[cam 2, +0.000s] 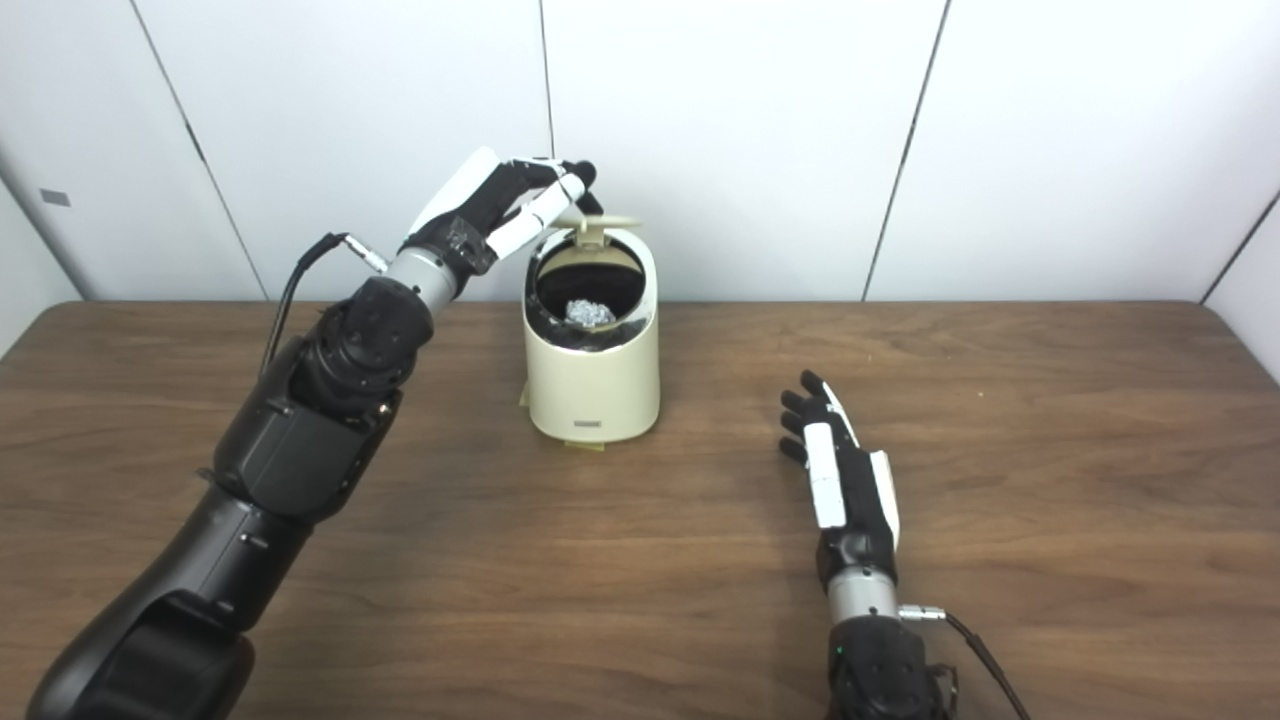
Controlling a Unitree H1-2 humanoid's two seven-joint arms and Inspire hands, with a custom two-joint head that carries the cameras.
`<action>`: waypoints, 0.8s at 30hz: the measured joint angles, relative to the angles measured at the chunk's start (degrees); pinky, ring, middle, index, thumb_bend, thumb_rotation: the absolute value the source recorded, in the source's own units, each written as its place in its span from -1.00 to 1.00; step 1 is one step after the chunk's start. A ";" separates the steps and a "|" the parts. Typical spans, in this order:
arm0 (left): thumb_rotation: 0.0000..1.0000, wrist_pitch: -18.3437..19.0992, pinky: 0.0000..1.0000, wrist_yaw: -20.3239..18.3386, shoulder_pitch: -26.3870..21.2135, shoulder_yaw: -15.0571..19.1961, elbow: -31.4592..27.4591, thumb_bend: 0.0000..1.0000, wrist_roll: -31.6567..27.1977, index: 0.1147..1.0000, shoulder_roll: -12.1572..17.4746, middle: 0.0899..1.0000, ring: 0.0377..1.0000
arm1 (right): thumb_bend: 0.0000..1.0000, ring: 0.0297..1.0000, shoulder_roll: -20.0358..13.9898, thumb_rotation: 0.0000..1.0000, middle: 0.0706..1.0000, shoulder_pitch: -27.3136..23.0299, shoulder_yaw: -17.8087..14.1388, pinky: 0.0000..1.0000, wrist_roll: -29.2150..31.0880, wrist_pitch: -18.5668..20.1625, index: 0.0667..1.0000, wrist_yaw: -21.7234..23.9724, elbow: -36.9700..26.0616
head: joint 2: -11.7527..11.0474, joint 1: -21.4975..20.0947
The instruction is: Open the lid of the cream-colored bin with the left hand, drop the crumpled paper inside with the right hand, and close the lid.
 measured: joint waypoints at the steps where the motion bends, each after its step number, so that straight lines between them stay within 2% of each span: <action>1: 1.00 -0.69 0.65 -0.32 0.13 -0.41 0.00 0.24 0.81 0.02 0.41 0.72 0.82 | 0.26 0.70 -0.55 1.00 0.69 0.01 0.81 0.43 -2.22 -0.59 0.80 -0.91 0.34 | 0.00 0.00; 3: 1.00 -1.61 0.57 -0.63 0.41 -1.14 -0.05 0.25 2.45 0.03 1.15 0.68 0.77 | 0.20 0.69 -1.77 1.00 0.70 0.03 2.18 0.35 -5.63 -2.15 0.82 -2.00 1.14 | 0.09 -0.09; 7: 1.00 -3.99 0.60 -0.81 0.52 -3.34 -0.22 0.18 7.40 0.02 2.82 0.61 0.75 | 0.18 0.72 -3.04 1.00 0.73 -0.21 5.02 0.65 -10.65 -3.93 0.84 -3.76 2.07 | 0.70 -0.44; 9: 1.00 -5.18 0.61 -0.86 0.52 -4.00 -0.36 0.16 9.36 0.01 3.34 0.61 0.75 | 0.20 0.72 -3.44 1.00 0.74 -0.28 6.41 0.69 -13.10 -4.34 0.84 -3.96 1.92 | 0.88 -0.53; 12: 1.00 -6.61 0.68 -1.33 0.68 -4.93 -1.28 0.17 11.77 0.04 4.16 0.67 0.79 | 0.13 0.67 -3.68 1.00 0.74 -0.34 7.76 0.54 -17.01 -4.38 0.86 -4.89 1.68 | 1.14 -0.62; 16: 1.00 -7.30 0.65 -2.93 1.19 -5.55 -2.20 0.15 14.19 0.05 4.45 0.69 0.80 | 0.14 0.70 -5.23 1.00 0.75 -0.50 9.54 0.57 -21.91 -4.40 0.89 -5.07 1.37 | 1.67 -0.62; 21: 1.00 -7.55 0.69 -3.69 2.31 -6.28 -2.38 0.09 16.91 0.08 4.29 0.73 0.84 | 0.15 0.66 -6.64 1.00 0.73 -0.09 8.99 0.52 -22.66 -4.32 0.86 -4.61 0.45 | 1.93 -0.70; 24: 1.00 -7.60 0.69 -4.52 2.35 -6.41 -3.15 0.09 18.43 0.11 4.28 0.75 0.86 | 0.18 0.70 -5.74 1.00 0.74 0.77 7.80 0.61 -19.20 -4.23 0.87 -3.50 -0.40 | 2.11 -0.79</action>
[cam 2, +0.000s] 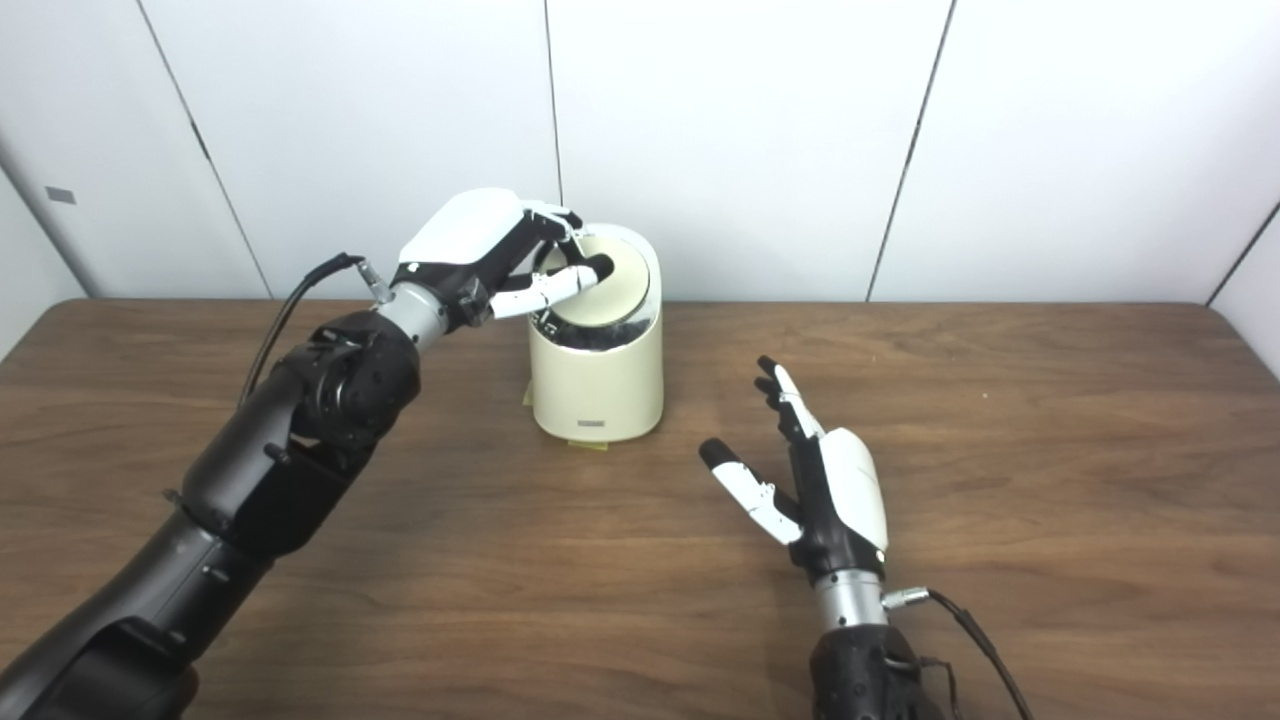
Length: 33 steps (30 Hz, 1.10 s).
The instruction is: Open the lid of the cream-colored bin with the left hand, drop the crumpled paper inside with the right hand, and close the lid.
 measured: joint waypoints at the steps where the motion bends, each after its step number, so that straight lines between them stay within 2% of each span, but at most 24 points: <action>1: 1.00 -0.04 0.70 -0.34 0.14 -0.06 -0.48 0.09 0.41 0.12 -0.01 0.76 0.87 | 0.23 0.71 0.55 1.00 0.74 0.20 -0.57 0.62 1.58 0.10 0.86 0.38 -0.15 | 0.17 0.09; 3: 1.00 -0.30 0.70 -0.55 0.44 -0.26 -0.75 0.09 0.74 0.13 -0.13 0.76 0.87 | 0.24 0.71 1.52 1.00 0.73 0.43 -1.69 0.61 4.22 0.40 0.85 0.86 -0.27 | 0.26 0.09; 6: 1.00 -0.90 0.69 -0.53 0.74 -0.31 -0.82 0.08 1.85 0.14 -0.29 0.75 0.87 | 0.21 0.73 2.49 1.00 0.74 0.59 -2.91 0.44 7.38 0.63 0.85 1.96 -0.72 | 0.35 0.09; 9: 1.00 -1.33 0.69 -0.43 1.10 -0.22 -0.83 0.08 2.32 0.16 -0.41 0.75 0.87 | 0.20 0.75 2.89 1.00 0.75 0.56 -4.09 0.42 10.11 1.77 0.85 2.83 -1.86 | 0.53 0.00; 12: 1.00 -1.68 0.68 0.15 1.90 0.01 -0.95 0.11 2.45 0.18 -0.67 0.75 0.87 | 0.26 0.76 3.43 1.00 0.76 0.64 -5.90 0.50 14.25 2.84 0.85 4.25 -2.09 | 0.70 0.09; 14: 1.00 -2.08 0.69 0.58 2.05 0.03 -0.95 0.13 2.51 0.20 -0.71 0.76 0.88 | 0.34 0.79 4.42 1.00 0.79 0.63 -7.74 0.64 19.19 3.28 0.86 5.48 -2.20 | 0.79 0.09; 17: 1.00 -2.22 0.69 0.76 2.37 0.25 -0.95 0.15 2.51 0.23 -0.95 0.76 0.89 | 0.35 0.79 6.32 1.00 0.80 0.56 -10.08 0.67 25.28 4.45 0.87 6.62 -2.36 | 0.97 0.17; 26: 1.00 -2.27 0.71 0.32 2.93 0.05 -1.90 0.11 3.24 0.27 -1.06 0.77 0.89 | 0.34 0.76 5.13 1.00 0.77 0.55 -9.16 0.77 22.20 7.25 0.82 6.76 -4.07 | 1.84 0.26; 29: 1.00 -2.20 0.75 -0.35 2.77 -1.39 -2.49 0.07 6.84 0.28 -0.82 0.77 0.90 | 0.36 0.74 4.77 1.00 0.77 0.59 -9.13 0.78 22.09 8.94 0.81 6.77 -5.29 | 2.02 0.09; 31: 1.00 -2.19 0.89 -0.82 2.23 -2.81 -2.67 0.03 9.99 0.32 -0.62 0.81 0.95 | 0.37 0.76 4.83 1.00 0.78 0.57 -9.10 0.82 22.23 9.26 0.83 6.83 -6.09 | 2.20 0.18; 33: 1.00 -2.17 0.89 -1.59 1.60 -4.26 -2.79 0.03 12.65 0.33 -0.30 0.82 0.95 | 0.37 0.76 4.95 1.00 0.78 0.55 -9.04 0.81 22.43 9.57 0.82 6.90 -6.55 | 2.55 0.44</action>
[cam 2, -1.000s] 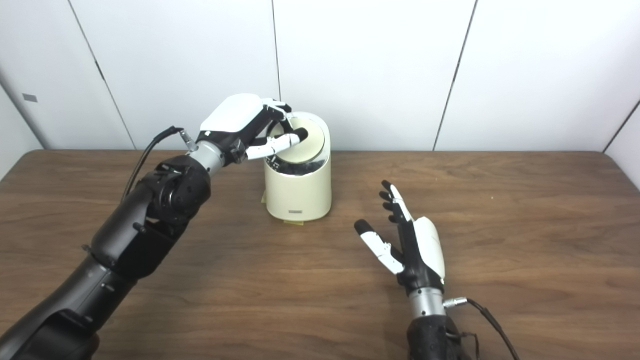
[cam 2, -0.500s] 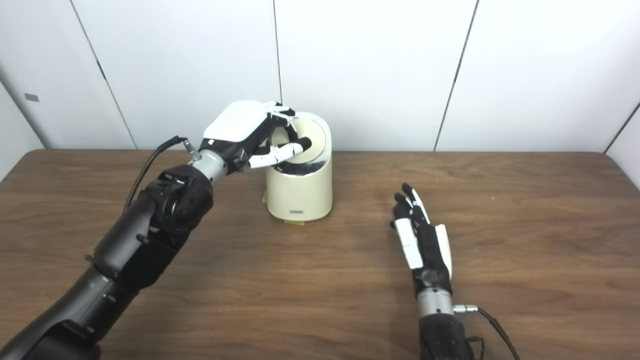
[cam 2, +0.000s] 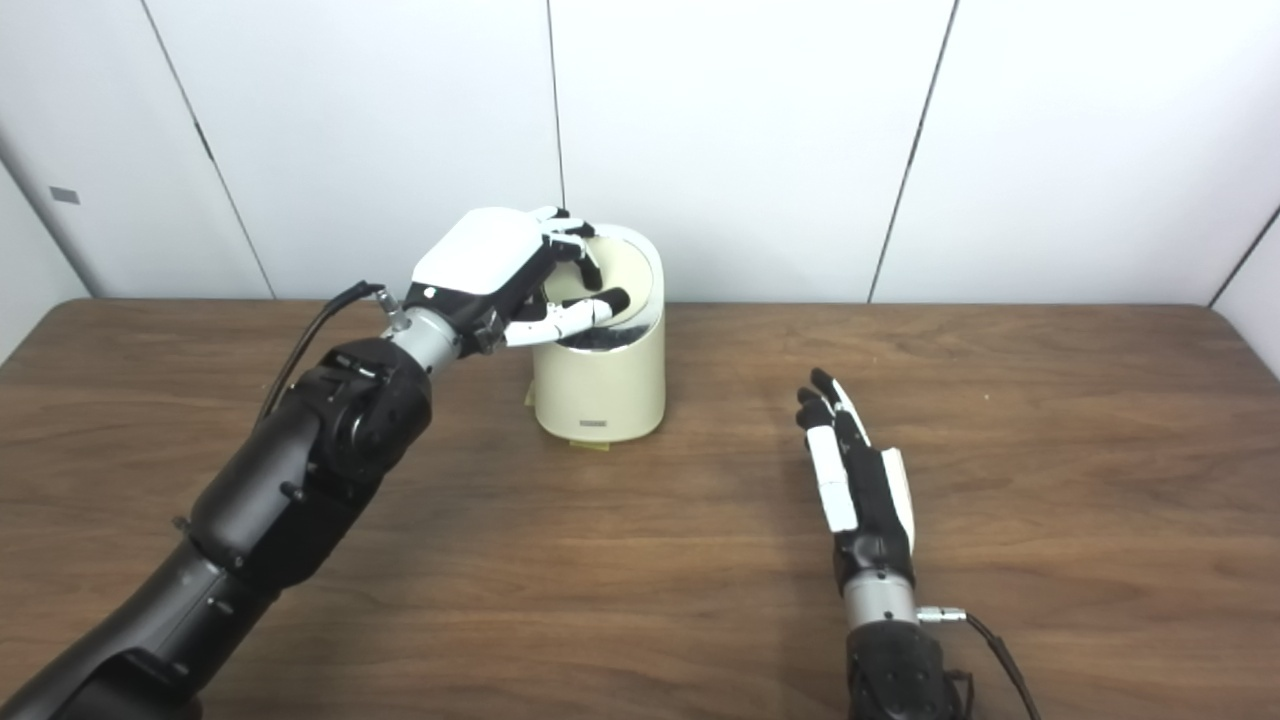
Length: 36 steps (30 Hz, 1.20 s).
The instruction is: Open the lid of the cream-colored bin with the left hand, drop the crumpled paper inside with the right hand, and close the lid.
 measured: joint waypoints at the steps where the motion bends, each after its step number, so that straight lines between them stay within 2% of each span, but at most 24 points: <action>1: 1.00 0.11 0.88 -0.38 -0.15 -0.32 -0.03 0.03 1.35 0.33 0.03 0.81 0.94 | 0.38 0.75 0.11 1.00 0.78 0.00 -0.01 0.80 0.09 0.24 0.82 0.00 -0.21 | 0.09 0.00; 8: 1.00 0.86 0.87 -1.33 -0.44 -2.11 -0.35 0.06 7.39 0.33 -0.24 0.80 0.91 | 0.42 0.77 0.30 1.00 0.78 -0.06 -0.07 0.85 0.72 1.94 0.84 0.02 -1.27 | 0.26 -0.26; 14: 1.00 0.78 0.80 -1.67 0.49 0.33 -1.37 -0.02 5.45 0.36 -1.05 0.77 0.87 | 0.39 0.79 0.22 1.00 0.80 -0.09 -0.07 0.86 0.91 2.14 0.87 0.02 -1.31 | 0.09 -0.17; 16: 1.00 1.26 0.70 -1.98 1.56 2.48 -2.12 -0.04 2.90 0.34 -1.84 0.70 0.80 | 0.41 0.79 0.20 1.00 0.80 -0.12 -0.11 0.86 1.15 2.11 0.87 0.03 -1.31 | 0.09 -0.17; 17: 1.00 1.68 0.60 -1.76 2.51 4.54 -2.22 -0.05 0.37 0.25 -2.77 0.64 0.73 | 0.41 0.80 0.19 1.00 0.80 -0.14 -0.16 0.86 1.20 2.11 0.87 0.03 -1.31 | -0.08 -0.26; 19: 1.00 2.79 0.47 -0.95 4.43 9.50 -2.26 -0.10 -4.66 0.16 -5.55 0.58 0.65 | 0.40 0.80 0.13 1.00 0.80 -0.18 -0.17 0.87 1.20 2.11 0.87 0.03 -1.31 | -0.17 -0.17; 21: 1.00 4.51 0.38 0.84 5.95 13.62 -2.47 -0.16 -9.12 0.17 -8.66 0.54 0.59 | 0.39 0.80 0.07 1.00 0.80 -0.18 -0.16 0.86 1.10 2.12 0.87 0.02 -1.31 | -0.17 -0.09; 23: 1.00 7.24 0.44 1.37 6.32 17.18 -3.77 -0.15 -12.37 0.22 -11.28 0.51 0.57 | 0.39 0.79 -0.04 1.00 0.79 -0.19 -0.10 0.85 0.91 2.14 0.86 0.03 -1.31 | -0.26 0.00; 25: 0.99 9.45 0.61 1.25 6.12 19.27 -5.31 -0.15 -15.40 0.23 -12.28 0.46 0.58 | 0.39 0.79 -0.09 1.00 0.78 -0.21 -0.05 0.85 0.79 2.20 0.87 0.02 -1.31 | -0.35 0.09; 28: 0.91 11.50 0.58 2.43 5.87 23.58 -8.26 -0.23 -20.64 0.25 -14.96 0.38 0.52 | 0.38 0.79 -0.26 1.00 0.79 -0.25 -0.09 0.86 0.73 2.27 0.87 0.03 -1.28 | -0.44 0.18; 30: 0.87 12.66 0.45 2.81 5.88 24.87 -10.14 -0.25 -23.63 0.33 -15.52 0.39 0.48 | 0.38 0.79 -0.23 1.00 0.78 -0.41 -0.12 0.86 0.94 2.27 0.86 0.04 -1.25 | -0.44 0.26; 32: 0.85 13.61 0.41 2.73 6.44 26.77 -12.66 -0.26 -26.67 0.36 -15.41 0.39 0.47 | 0.36 0.79 -0.16 1.00 0.79 -0.52 -0.10 0.85 1.03 2.27 0.86 0.03 -1.23 | -0.44 0.26; 36: 0.82 12.15 0.41 3.44 10.38 27.93 -15.17 -0.35 -29.47 0.45 -12.82 0.44 0.50 | 0.28 0.86 -0.32 1.00 0.82 -0.74 0.13 0.85 0.50 2.25 0.86 0.03 -1.09 | -0.44 0.26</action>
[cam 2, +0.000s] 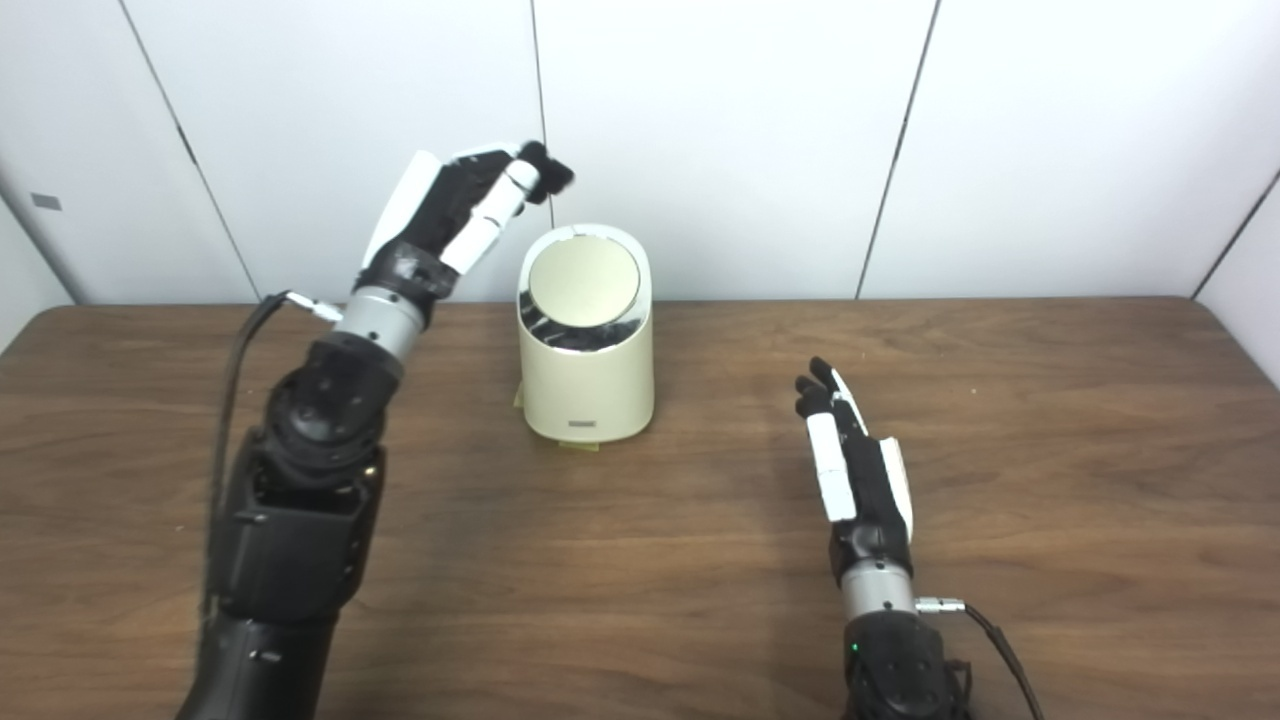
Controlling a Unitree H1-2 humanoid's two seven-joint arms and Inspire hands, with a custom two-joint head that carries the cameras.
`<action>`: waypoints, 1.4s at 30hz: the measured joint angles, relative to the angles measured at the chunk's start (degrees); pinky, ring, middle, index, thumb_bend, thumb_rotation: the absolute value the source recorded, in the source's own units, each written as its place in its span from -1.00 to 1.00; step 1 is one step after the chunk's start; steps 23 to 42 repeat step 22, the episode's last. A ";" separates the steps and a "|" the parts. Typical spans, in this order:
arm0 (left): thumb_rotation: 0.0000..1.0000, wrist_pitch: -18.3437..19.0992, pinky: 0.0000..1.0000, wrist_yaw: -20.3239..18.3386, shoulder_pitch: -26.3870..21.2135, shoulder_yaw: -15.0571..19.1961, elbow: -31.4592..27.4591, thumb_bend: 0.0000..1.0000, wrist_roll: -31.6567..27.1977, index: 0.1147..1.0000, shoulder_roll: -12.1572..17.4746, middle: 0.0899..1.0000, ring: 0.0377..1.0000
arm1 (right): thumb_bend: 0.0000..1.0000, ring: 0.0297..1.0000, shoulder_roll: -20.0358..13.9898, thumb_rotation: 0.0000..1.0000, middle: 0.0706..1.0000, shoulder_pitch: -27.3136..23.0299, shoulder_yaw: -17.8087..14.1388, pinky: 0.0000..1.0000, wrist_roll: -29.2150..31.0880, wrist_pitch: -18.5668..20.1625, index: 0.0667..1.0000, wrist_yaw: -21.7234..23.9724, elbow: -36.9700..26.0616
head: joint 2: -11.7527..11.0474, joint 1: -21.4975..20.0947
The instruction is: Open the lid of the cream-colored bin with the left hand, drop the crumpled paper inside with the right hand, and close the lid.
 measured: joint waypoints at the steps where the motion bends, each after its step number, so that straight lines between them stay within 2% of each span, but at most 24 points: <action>1: 0.83 -0.71 0.41 0.21 1.81 0.20 -0.21 -0.34 -0.78 0.48 0.85 0.46 0.52 | 0.27 0.87 -0.04 1.00 0.83 -0.04 0.05 0.86 0.03 -0.02 0.86 0.01 0.04 | 0.00 0.00; 4: 0.86 -1.78 0.61 1.06 9.54 3.24 -0.76 -0.23 -5.46 0.67 2.09 0.64 0.66 | 0.28 0.90 -0.02 1.00 0.87 -0.18 -0.34 0.91 1.26 -0.05 0.87 0.23 0.33 | 0.17 -0.26; 6: 0.84 -0.90 0.77 0.64 14.14 6.71 -1.09 -0.16 -11.82 0.84 1.86 0.80 0.80 | 0.28 0.91 0.21 1.00 0.88 -0.23 -0.84 0.91 2.41 -0.03 0.86 0.35 0.31 | 0.26 -0.35; 7: 0.90 0.03 0.87 0.25 16.11 8.52 -1.38 -0.16 -14.99 0.94 1.48 0.90 0.89 | 0.27 0.92 0.50 1.00 0.89 -0.23 -1.22 0.92 3.11 -0.03 0.85 0.36 0.25 | 0.35 -0.53; 10: 0.99 1.26 0.99 -0.14 21.01 12.06 -3.49 -0.15 -24.40 0.99 0.07 0.99 0.99 | 0.29 0.91 1.63 1.00 0.89 -0.27 -2.39 0.89 5.14 0.17 0.85 0.31 -0.19 | 0.44 -0.44; 15: 1.00 0.51 1.00 1.24 25.15 12.64 -4.66 -0.10 -30.33 1.00 -2.42 1.00 1.00 | 0.27 0.97 1.94 1.00 0.94 -0.24 -3.84 0.95 8.23 2.00 0.90 0.77 -2.04 | 0.70 0.26; 22: 0.93 -4.11 1.00 3.81 30.92 12.12 -5.35 -0.08 -31.12 1.00 -3.58 1.00 1.00 | 0.21 1.00 -0.68 1.00 1.00 1.07 -5.68 1.00 13.29 3.74 0.98 3.18 -4.02 | 0.88 1.14; 42: 0.93 -4.11 1.00 3.81 30.92 12.12 -5.35 -0.08 -31.12 1.00 -3.58 1.00 1.00 | 0.21 1.00 -0.68 1.00 1.00 1.07 -5.68 1.00 13.29 3.74 0.98 3.18 -4.02 | 0.88 1.14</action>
